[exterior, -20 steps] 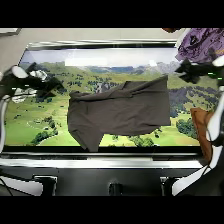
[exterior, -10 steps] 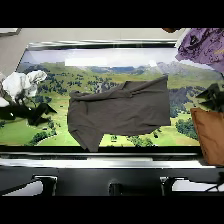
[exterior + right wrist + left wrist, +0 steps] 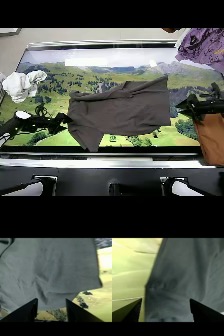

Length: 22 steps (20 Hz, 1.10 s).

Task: Fold the clothes and pants, and hang the long-sleeved shirts on hangers.

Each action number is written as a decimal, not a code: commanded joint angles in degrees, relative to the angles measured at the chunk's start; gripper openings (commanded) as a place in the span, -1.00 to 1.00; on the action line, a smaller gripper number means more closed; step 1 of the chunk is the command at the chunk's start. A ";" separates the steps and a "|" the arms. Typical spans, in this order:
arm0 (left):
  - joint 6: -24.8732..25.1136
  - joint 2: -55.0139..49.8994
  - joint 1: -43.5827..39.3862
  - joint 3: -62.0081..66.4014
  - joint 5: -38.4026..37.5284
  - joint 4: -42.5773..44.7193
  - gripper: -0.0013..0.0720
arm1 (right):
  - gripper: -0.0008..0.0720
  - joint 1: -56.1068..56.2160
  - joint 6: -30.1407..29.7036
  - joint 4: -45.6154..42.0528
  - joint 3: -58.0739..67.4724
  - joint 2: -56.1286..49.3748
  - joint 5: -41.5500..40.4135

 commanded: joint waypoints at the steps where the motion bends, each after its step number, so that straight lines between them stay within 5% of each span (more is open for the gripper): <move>1: 0.55 -2.34 -1.62 -0.57 3.82 0.24 0.98 | 0.16 2.56 1.14 -0.15 -0.83 0.68 -0.28; 2: 0.57 -2.62 -1.62 -0.57 4.31 0.22 0.95 | 0.16 2.38 1.22 -0.81 -0.83 0.87 0.63; 3: 0.57 -2.84 -1.62 -0.57 4.68 0.15 0.59 | 0.16 2.40 1.20 -2.21 -0.83 1.09 1.66; 6: 0.61 -2.93 -1.62 -0.55 4.92 -0.35 -0.92 | 0.17 2.40 -0.81 -6.21 -1.86 1.14 6.45; 9: 0.59 -2.91 -1.62 -0.55 4.85 -1.07 -0.91 | 0.23 2.51 -0.92 -4.48 -9.11 1.14 2.69; 11: 0.59 -2.91 -1.62 -0.55 4.46 -1.27 -0.91 | 0.47 2.51 -2.14 -0.48 -15.52 1.14 -0.48; 22: 0.57 -2.91 -1.62 -0.55 2.78 -1.27 -0.91 | 0.43 2.51 -9.05 8.11 -28.17 1.05 -18.34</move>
